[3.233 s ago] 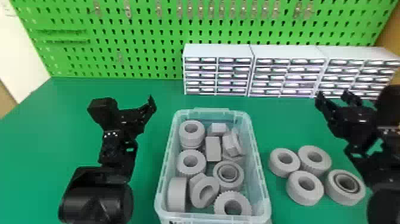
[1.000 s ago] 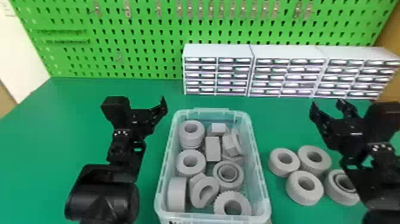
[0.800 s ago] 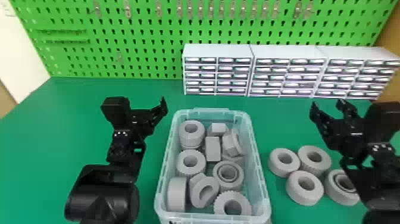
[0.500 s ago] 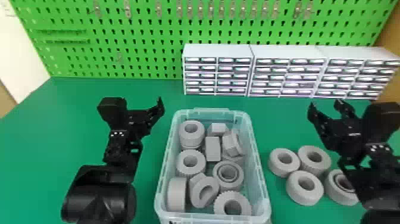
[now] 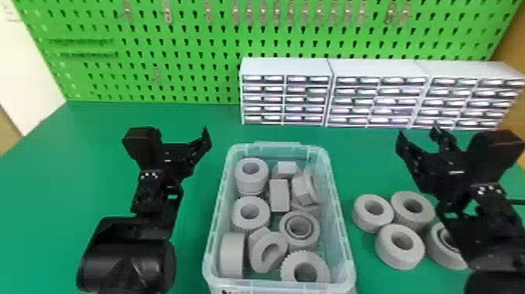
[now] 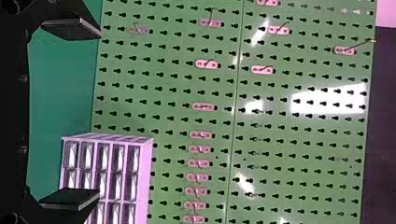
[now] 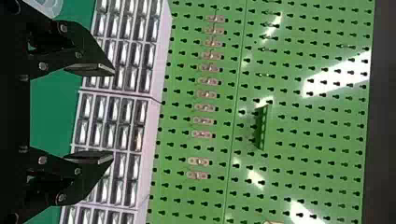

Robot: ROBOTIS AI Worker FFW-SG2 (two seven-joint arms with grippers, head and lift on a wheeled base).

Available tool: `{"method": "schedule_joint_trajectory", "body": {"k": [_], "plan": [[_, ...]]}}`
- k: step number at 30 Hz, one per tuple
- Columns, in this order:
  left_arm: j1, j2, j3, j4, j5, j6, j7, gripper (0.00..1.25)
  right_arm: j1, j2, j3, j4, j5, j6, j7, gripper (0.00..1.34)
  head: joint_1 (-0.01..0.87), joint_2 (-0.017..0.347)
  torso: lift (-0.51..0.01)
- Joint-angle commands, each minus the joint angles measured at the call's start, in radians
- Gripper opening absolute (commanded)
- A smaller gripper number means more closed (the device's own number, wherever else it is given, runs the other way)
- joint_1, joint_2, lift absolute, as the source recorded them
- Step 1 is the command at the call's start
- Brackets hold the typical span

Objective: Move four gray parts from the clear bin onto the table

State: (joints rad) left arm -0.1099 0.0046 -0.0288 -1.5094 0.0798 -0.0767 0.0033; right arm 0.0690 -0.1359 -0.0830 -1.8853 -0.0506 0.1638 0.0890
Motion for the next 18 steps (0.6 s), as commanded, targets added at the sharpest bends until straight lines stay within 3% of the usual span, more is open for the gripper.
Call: {"method": "schedule_joint_trajectory", "body": {"k": [1, 18], "plan": [[0.001, 0.000, 0.004, 0.000, 0.000, 0.000, -0.002, 1.15, 0.003, -0.002, 0.000, 0.000, 0.000, 0.000, 0.000, 0.73, 0.693, 0.072, -0.052], [0.001, 0.000, 0.026, 0.000, -0.002, 0.008, -0.016, 1.15, 0.008, -0.008, 0.000, 0.006, 0.000, 0.000, 0.000, 0.73, 0.693, 0.072, -0.052]]}}
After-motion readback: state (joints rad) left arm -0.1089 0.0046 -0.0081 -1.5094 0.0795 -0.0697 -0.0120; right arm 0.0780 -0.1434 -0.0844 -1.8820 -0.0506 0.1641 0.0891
